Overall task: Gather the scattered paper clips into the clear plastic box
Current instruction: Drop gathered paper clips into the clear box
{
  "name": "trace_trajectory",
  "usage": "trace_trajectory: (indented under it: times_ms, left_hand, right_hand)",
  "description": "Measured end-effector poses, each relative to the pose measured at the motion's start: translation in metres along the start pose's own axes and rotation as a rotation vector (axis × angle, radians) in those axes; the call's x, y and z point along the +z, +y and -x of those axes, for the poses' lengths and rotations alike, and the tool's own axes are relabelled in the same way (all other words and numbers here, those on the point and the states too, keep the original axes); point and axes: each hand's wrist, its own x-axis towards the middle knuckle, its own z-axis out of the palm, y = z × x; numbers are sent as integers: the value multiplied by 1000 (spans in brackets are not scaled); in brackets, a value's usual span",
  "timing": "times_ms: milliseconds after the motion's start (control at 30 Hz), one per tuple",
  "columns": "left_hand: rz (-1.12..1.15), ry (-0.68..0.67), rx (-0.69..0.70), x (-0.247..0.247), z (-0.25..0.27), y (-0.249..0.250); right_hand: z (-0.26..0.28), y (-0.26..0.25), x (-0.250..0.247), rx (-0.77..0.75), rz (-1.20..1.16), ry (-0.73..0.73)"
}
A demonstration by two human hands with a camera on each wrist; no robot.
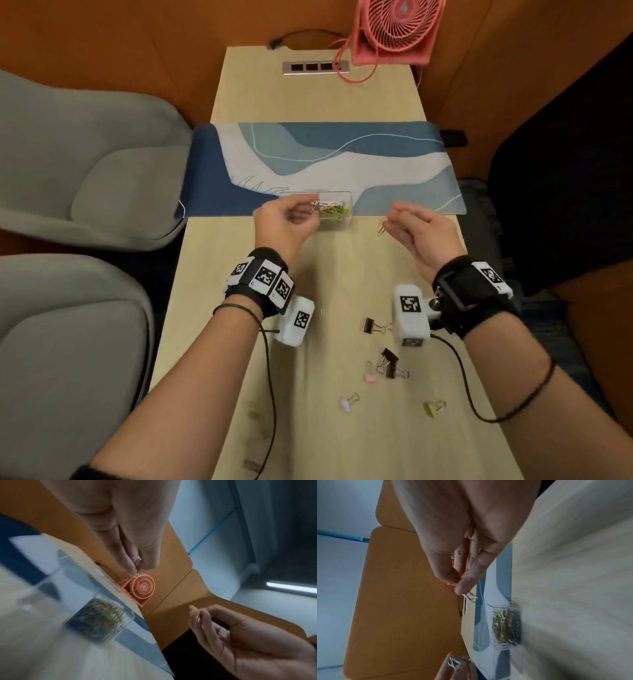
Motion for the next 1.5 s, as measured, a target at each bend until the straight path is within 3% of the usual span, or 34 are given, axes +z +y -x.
trace_trajectory:
  times_ms: [233,433,533,667,833,1133,1400,1500]
  left_hand:
    - [-35,73,91,40,-47,-11]
    - [-298,-59,233,44,-48,-43]
    - [-421,-55,347,44,-46,-50]
    - [-534,-82,394,42,-46,-52]
    - [-564,-196,409,37,-48,-53]
    - [-503,-10,422,-1,-22,-58]
    - [-455,-61,354,-27,12,-70]
    - [-448,-103,323,-38,23,-75]
  right_hand:
    - [-49,-3,13,-53,83,-13]
    - [-65,7,20,-85,74,-26]
    - [-72,12,31,-152,187,-17]
    - [-81,21,46,-290,434,-4]
    - [-86,23,62,-451,695,-31]
    - [-88,26,90,-558,1317,-153]
    - [-82,40,101,-504,1604,-283]
    - [-69,32,101,-586,1617,-266]
